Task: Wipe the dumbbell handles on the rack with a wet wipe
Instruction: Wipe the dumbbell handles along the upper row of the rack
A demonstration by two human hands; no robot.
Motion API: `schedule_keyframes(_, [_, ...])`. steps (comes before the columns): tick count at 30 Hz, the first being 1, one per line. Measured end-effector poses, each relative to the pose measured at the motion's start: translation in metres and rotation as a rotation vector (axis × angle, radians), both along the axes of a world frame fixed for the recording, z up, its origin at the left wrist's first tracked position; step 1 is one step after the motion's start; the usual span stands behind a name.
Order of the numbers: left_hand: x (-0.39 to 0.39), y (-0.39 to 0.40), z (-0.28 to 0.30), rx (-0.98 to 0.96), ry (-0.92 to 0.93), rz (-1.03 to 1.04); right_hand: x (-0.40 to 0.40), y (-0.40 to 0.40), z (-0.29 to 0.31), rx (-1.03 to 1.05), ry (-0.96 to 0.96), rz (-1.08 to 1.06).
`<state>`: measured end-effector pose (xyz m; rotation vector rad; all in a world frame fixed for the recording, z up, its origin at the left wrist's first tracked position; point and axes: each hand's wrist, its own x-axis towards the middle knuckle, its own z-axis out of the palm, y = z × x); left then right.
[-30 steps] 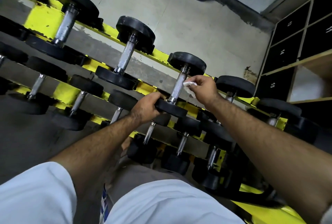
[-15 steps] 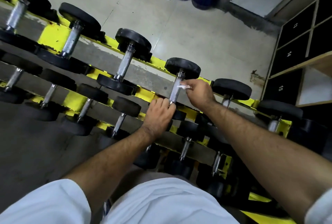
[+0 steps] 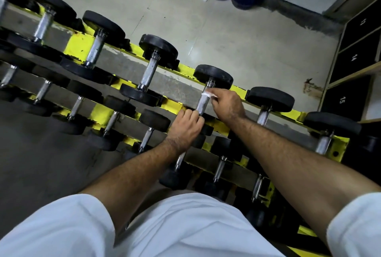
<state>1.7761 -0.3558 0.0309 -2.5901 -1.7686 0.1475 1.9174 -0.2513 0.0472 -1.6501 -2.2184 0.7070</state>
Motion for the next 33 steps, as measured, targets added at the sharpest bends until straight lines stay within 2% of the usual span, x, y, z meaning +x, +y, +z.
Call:
schedule_keyframes(4, [-0.004, -0.001, -0.002, -0.023, -0.096, 0.025, -0.003, 0.002, 0.003, -0.003, 0.004, 0.042])
schedule_keyframes(8, [-0.012, -0.006, -0.002, -0.065, -0.337, 0.108, -0.009, 0.011, 0.003, 0.069, 0.006, 0.154])
schedule_keyframes(12, [-0.022, -0.007, -0.002, -0.148, -0.648, 0.292, -0.006, 0.025, -0.007, 0.241, -0.043, 0.361])
schedule_keyframes(16, [-0.028, -0.007, -0.003, -0.248, -0.867, 0.555, -0.011, 0.037, -0.014, 0.252, -0.179, 0.49])
schedule_keyframes(20, [-0.028, -0.001, -0.001, -0.318, -0.851, 0.619, -0.019, 0.04, -0.013, 0.18, -0.463, 0.638])
schedule_keyframes(26, [-0.026, -0.001, -0.004, -0.319, -0.828, 0.644, -0.003, 0.025, -0.018, 0.074, -0.581, 0.825])
schedule_keyframes(31, [-0.019, -0.004, -0.005, -0.299, -0.811, 0.631, -0.017, 0.019, -0.007, 0.109, -0.851, 0.68])
schedule_keyframes(33, [-0.019, -0.004, -0.004, -0.29, -0.807, 0.622, -0.023, 0.007, -0.009, 0.092, -0.897, 0.734])
